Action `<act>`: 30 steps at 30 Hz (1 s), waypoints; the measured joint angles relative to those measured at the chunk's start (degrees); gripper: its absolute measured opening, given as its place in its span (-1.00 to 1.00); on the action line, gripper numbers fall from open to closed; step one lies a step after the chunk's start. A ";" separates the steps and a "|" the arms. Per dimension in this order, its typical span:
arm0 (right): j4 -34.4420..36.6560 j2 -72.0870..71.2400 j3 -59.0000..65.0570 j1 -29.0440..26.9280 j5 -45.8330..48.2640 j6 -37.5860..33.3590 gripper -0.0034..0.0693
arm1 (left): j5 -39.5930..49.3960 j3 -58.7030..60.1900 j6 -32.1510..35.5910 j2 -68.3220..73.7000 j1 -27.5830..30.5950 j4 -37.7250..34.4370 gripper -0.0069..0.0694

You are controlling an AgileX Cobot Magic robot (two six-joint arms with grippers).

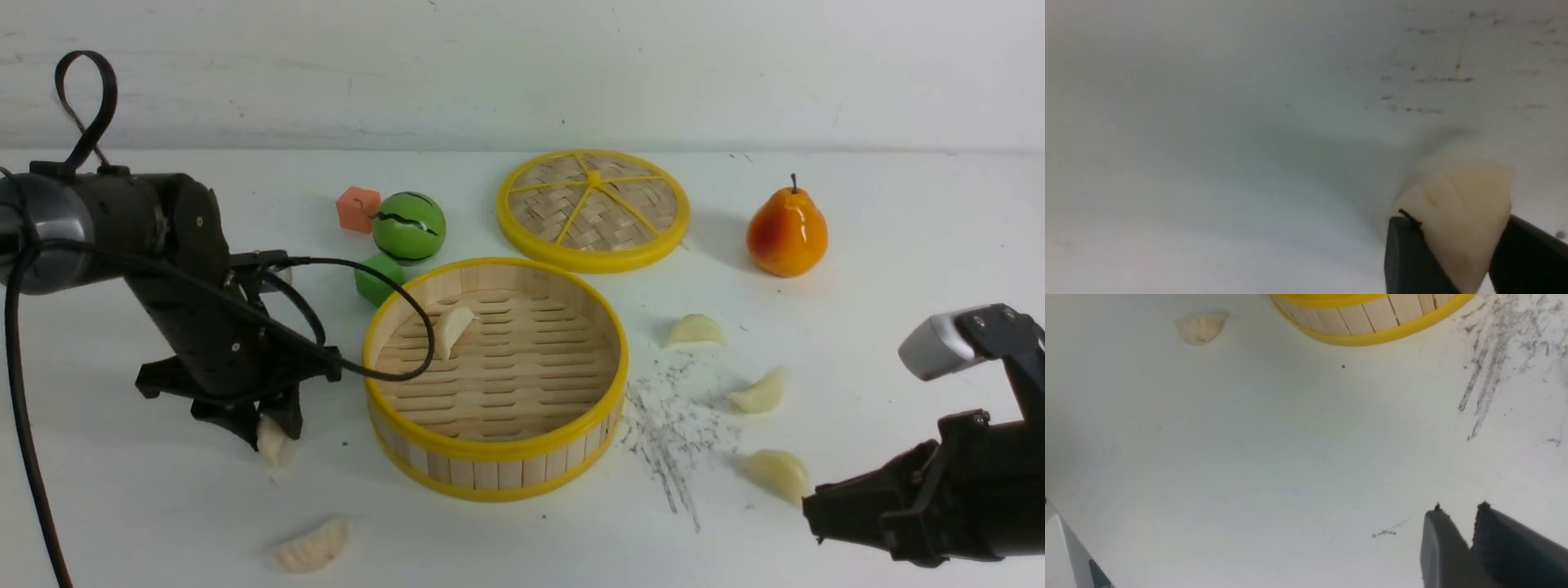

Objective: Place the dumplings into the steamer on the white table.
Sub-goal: 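Reach for and grasp a dumpling on the table with the left gripper, then place the dumpling into the bamboo steamer basket with the left gripper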

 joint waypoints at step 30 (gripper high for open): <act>2.42 0.00 0.00 0.00 1.76 0.00 -0.53 | 4.20 -33.04 -11.29 16.16 -19.96 8.05 -0.18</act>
